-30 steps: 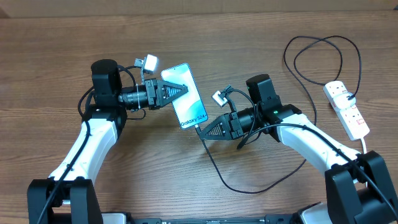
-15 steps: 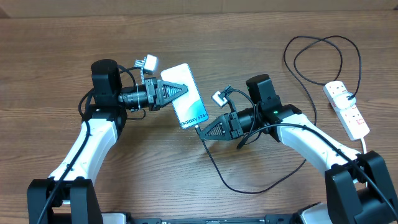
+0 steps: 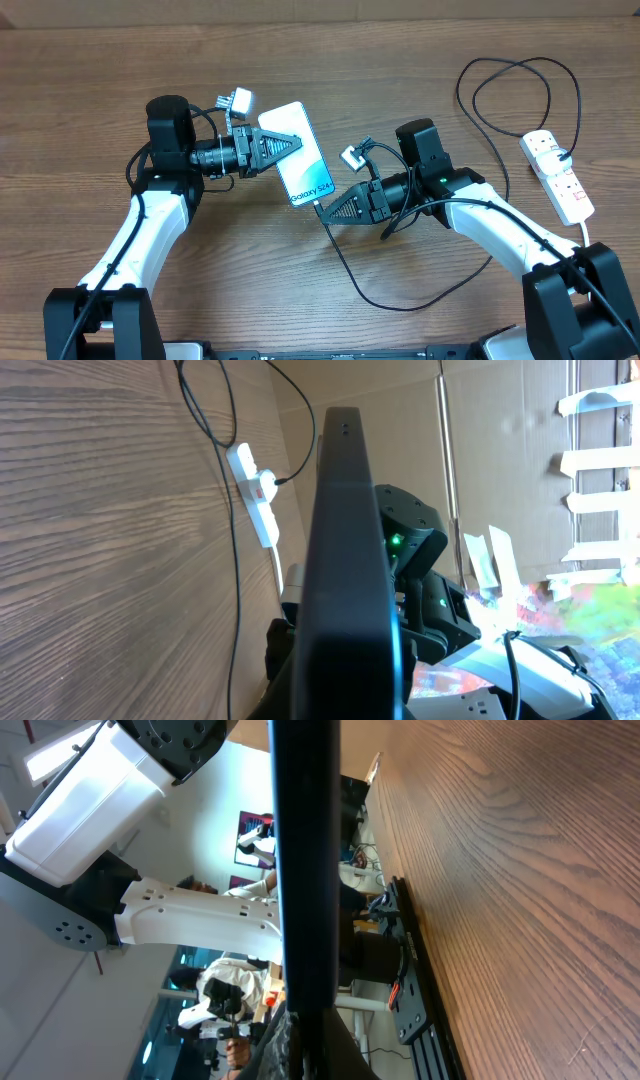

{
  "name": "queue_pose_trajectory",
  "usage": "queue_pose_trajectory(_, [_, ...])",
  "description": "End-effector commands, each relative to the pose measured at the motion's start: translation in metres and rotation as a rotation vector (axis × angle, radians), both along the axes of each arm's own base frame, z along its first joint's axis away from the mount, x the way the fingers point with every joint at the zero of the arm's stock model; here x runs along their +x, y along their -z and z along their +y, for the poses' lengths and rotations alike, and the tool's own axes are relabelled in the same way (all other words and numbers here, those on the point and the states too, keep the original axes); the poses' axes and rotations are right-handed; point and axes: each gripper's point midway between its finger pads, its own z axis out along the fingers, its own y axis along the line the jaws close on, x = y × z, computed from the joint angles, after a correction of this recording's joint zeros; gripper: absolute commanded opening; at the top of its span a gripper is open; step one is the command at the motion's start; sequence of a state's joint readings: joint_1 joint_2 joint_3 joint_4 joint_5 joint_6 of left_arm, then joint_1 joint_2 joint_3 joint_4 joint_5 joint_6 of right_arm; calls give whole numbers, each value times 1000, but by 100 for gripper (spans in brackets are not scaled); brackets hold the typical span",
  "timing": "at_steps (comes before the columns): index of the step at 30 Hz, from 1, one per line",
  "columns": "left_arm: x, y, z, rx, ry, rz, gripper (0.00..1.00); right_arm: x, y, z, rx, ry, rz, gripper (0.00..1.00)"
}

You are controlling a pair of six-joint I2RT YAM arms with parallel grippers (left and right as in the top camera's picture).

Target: Plug charger to phone and switch on socket

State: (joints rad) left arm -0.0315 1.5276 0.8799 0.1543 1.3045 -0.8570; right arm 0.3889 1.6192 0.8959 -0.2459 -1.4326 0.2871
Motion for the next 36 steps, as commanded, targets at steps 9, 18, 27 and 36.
queue_pose_trajectory(9, [-2,-7,-2,-5,26,-52,4,0,-11,2,30,-9,-58,4])
queue_pose_trajectory(18, [-2,-7,-2,-5,28,-52,4,5,-6,2,2,15,-63,4])
queue_pose_trajectory(27, [-10,-10,-4,-23,79,-86,4,16,-8,6,0,47,-121,4])
queue_pose_trajectory(36, [-21,-15,-5,-51,143,-127,4,22,-9,7,-2,67,-148,4])
